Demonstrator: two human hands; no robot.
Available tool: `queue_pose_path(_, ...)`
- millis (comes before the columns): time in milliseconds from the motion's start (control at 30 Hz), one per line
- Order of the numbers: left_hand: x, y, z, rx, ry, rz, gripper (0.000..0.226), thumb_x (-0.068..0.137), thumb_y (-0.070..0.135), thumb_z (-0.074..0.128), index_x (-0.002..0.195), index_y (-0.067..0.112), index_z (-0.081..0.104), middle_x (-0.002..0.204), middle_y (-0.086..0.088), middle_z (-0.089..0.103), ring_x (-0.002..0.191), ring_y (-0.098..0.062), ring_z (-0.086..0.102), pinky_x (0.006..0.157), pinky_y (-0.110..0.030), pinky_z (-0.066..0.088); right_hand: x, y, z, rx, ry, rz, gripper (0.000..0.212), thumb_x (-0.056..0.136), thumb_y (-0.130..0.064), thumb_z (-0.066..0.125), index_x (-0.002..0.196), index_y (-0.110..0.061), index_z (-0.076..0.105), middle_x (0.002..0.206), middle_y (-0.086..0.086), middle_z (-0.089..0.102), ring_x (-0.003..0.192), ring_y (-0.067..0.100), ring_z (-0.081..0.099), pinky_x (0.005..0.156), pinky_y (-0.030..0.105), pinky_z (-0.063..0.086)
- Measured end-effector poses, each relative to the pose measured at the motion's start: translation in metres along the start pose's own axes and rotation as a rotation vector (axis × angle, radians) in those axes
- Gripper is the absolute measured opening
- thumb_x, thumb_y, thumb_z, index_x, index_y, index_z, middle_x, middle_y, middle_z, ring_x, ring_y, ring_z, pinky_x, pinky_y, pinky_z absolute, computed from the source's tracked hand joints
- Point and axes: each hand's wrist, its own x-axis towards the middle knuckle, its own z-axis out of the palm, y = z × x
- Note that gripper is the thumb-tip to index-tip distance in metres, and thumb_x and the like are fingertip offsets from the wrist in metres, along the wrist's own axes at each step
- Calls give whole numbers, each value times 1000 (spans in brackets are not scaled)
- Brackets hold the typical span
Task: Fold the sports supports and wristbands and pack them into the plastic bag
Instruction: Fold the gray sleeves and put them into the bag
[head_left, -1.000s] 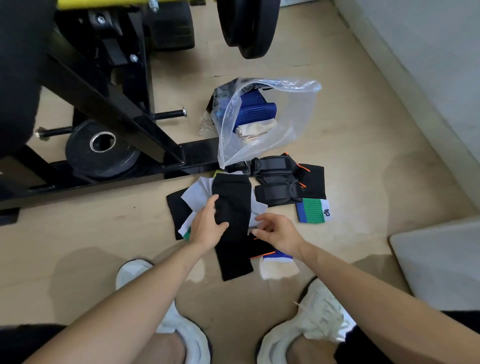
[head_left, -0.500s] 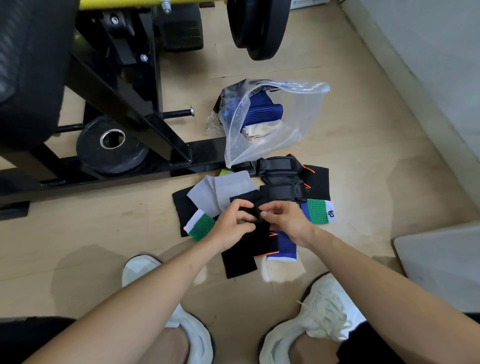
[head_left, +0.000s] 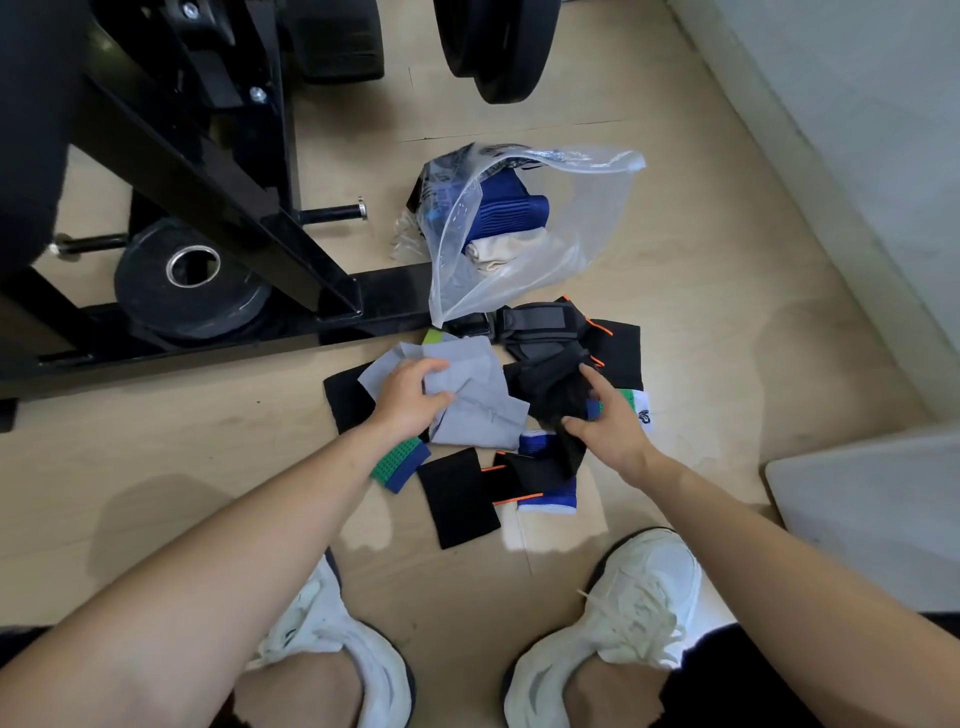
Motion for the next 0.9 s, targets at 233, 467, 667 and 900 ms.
queue_pose_path(233,-10,21,-9,-423,50,14,17,87,9,75,89,24,67,105,-1,69,97,-14,62,91,-32,50,10,-1,3,-182,42,-5,54,80,5,64,131,-13,60,79,-4,49,72,12,51,66,13,42)
queue_pose_path(467,-44,28,20,-425,-190,81,19,86,2,75,96,15,66,101,8,68,98,-6,61,90,-20,48,3,-27,-4,-78,-47,-179,41,80,-5,68,118,-20,71,116,-3,59,109,17,53,91,15,38)
queue_pose_path(667,-51,26,25,-579,-206,-38,21,86,4,75,89,18,61,89,2,66,85,-13,59,81,-26,48,-7,-19,21,170,-486,93,41,79,-28,82,115,-15,68,102,11,72,92,18,67,87,30,51)
queue_pose_path(900,-13,1,-5,187,229,178,48,82,1,67,125,21,62,127,4,53,124,-20,47,90,-25,41,5,-22,-1,182,-122,28,26,81,-9,78,73,-14,53,67,-3,51,63,13,47,57,22,39)
